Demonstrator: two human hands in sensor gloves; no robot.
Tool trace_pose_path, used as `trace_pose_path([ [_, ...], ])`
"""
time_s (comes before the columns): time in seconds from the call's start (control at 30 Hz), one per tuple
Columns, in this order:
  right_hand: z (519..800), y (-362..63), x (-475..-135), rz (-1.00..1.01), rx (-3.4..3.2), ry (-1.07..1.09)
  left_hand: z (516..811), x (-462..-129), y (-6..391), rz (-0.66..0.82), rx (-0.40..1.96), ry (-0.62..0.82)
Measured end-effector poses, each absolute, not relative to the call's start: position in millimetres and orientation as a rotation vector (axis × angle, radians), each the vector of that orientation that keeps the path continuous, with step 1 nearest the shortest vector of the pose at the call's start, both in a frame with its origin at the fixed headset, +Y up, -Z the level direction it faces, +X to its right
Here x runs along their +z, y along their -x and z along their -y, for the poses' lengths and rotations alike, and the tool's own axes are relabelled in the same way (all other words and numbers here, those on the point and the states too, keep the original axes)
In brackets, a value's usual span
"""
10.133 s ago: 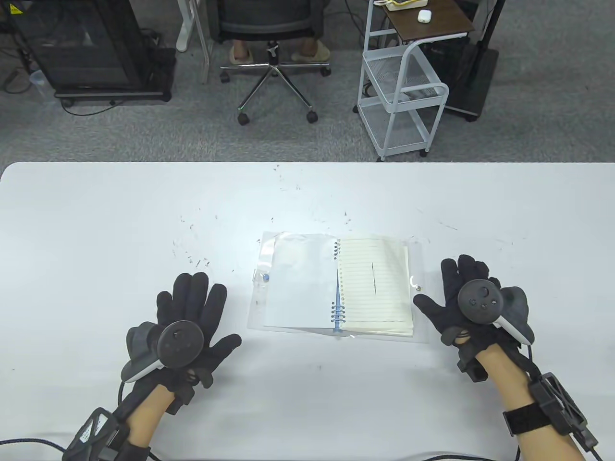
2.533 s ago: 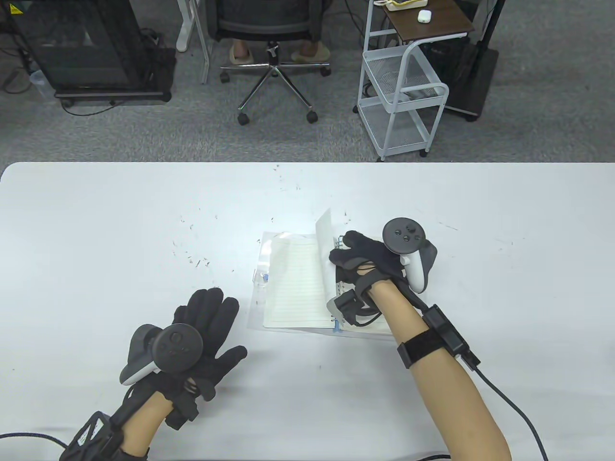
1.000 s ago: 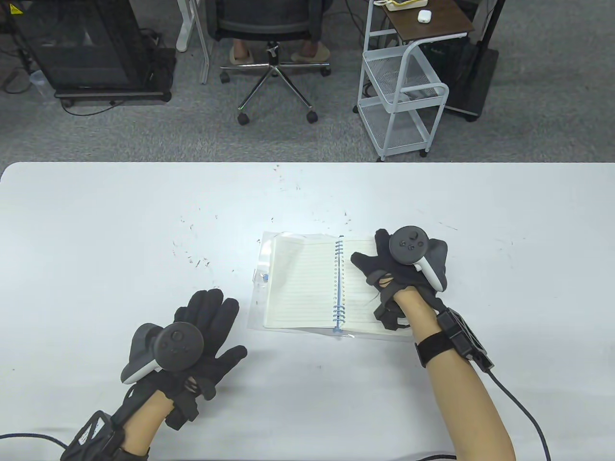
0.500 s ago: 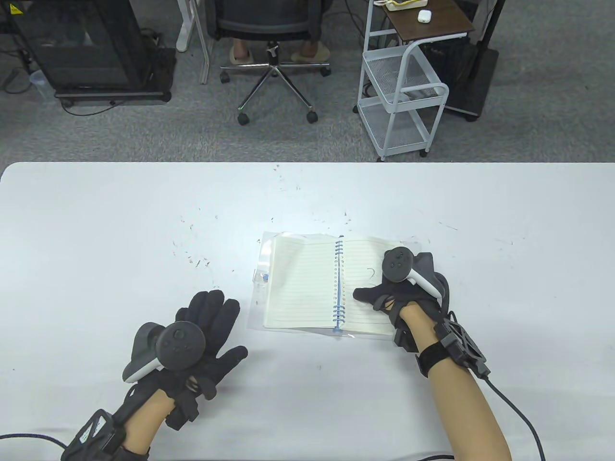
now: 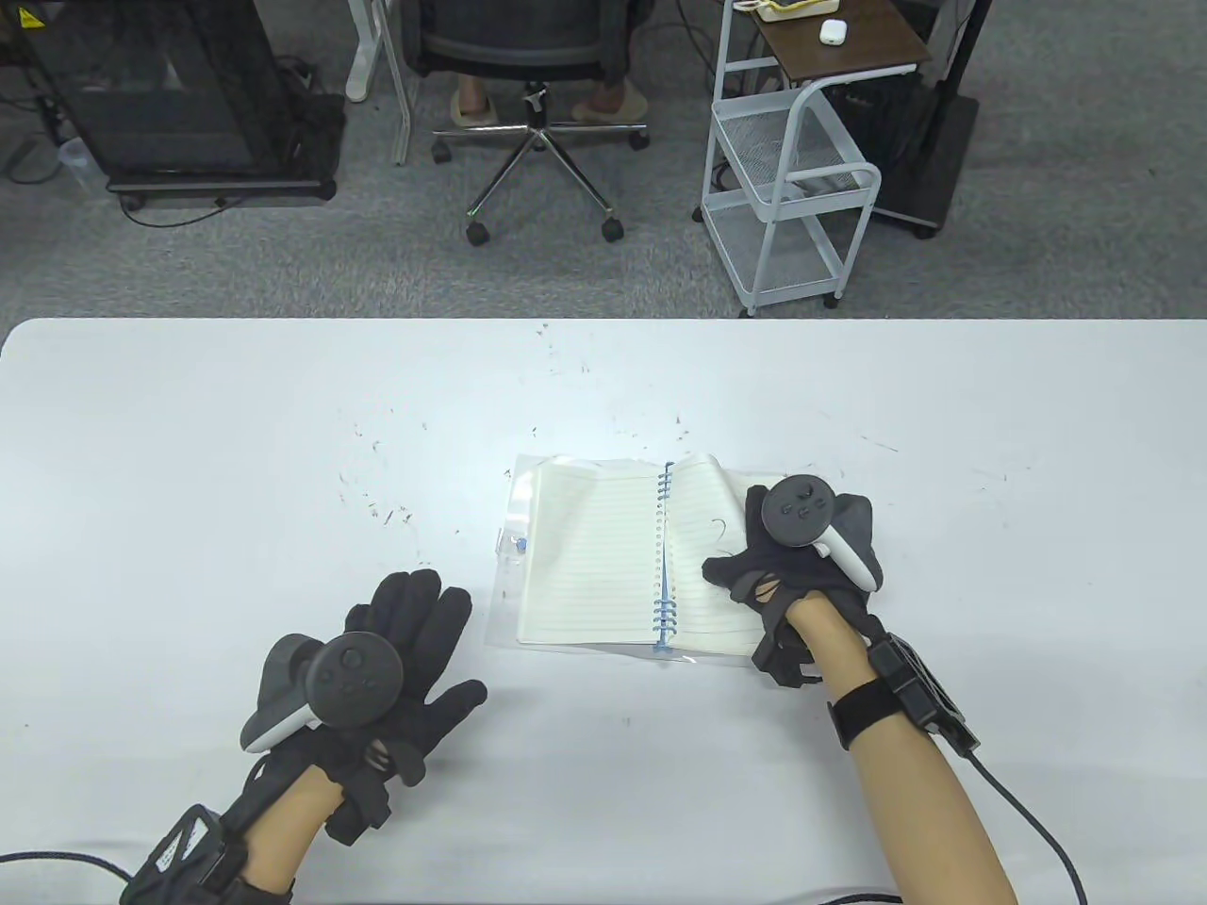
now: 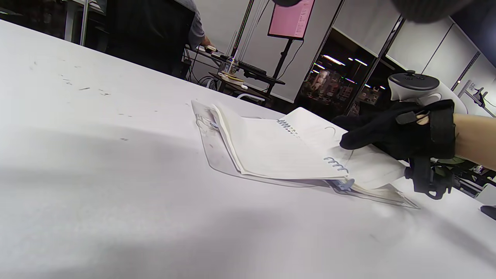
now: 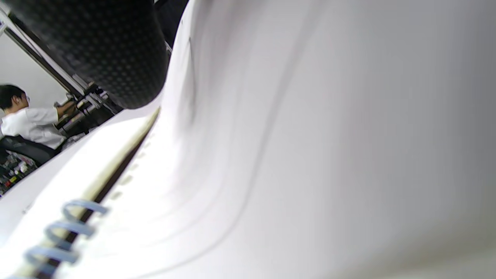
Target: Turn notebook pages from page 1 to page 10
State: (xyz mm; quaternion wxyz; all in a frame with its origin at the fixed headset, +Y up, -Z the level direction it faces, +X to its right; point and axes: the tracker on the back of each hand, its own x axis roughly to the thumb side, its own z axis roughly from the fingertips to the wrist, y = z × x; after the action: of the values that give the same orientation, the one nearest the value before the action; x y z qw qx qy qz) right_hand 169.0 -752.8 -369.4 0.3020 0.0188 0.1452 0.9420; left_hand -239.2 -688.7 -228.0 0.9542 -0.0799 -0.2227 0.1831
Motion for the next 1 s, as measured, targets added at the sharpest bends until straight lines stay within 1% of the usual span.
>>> trace_pose_path([
  [0.23,742,-170,-366,-0.379,2.358,-0.037,689,-227,240,0.447,0.378,0.157],
  [0.3,738,-171,-365,-0.350,2.315,-0.008,689,-227,240,0.446,0.378,0.158],
  [0.47,728,-182,-363,-0.304,2.194,0.146,690,-227,240,0.441,0.379,0.164],
  [0.67,735,-203,-358,-0.288,1.901,0.372,690,-227,240,0.437,0.379,0.172],
  [0.77,735,-212,-356,-0.228,1.797,0.453,690,-227,240,0.436,0.380,0.175],
  [0.9,730,-218,-356,-0.206,1.802,0.425,690,-228,241,0.435,0.381,0.176],
  [1.0,728,-208,-357,-0.202,1.799,0.392,690,-228,241,0.437,0.380,0.177],
])
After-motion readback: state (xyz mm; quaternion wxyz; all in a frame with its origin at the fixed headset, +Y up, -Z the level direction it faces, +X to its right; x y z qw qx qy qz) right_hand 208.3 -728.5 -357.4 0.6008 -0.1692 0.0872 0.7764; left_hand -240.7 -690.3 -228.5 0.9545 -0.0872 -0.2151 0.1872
